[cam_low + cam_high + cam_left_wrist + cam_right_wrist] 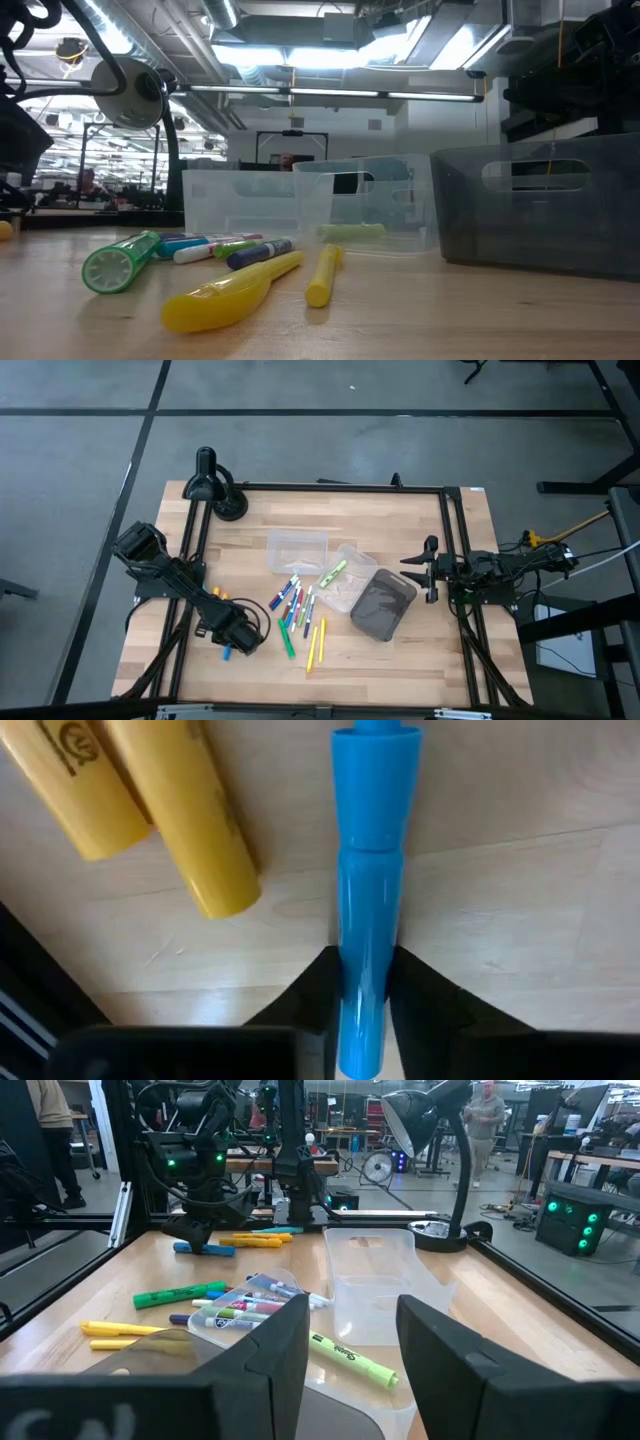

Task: Pick & Place Markers
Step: Put the blue highlighter pen into the right transparent bin

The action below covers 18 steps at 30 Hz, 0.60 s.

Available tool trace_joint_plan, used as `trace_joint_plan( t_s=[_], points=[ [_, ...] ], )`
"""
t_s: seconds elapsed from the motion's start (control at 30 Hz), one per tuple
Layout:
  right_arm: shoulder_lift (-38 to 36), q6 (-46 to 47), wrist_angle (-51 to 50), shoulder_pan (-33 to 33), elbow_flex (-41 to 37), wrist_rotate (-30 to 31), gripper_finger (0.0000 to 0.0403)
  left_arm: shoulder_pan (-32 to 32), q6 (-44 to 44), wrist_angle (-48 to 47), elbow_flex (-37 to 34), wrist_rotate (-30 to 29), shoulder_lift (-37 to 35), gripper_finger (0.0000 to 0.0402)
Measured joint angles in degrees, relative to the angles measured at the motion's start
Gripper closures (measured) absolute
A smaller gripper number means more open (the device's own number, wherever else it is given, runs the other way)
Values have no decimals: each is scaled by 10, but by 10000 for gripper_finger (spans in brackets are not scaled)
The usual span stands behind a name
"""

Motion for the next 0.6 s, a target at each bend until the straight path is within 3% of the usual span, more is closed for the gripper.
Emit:
trace_joint_plan(
  t_s=[0.27,0.6],
  points=[
    [0,-1,0,0,0,0,251,6,45,27,-1,6,0,339],
    [0,0,0,0,0,0,251,50,172,84,-1,5,1,339]
  ],
)
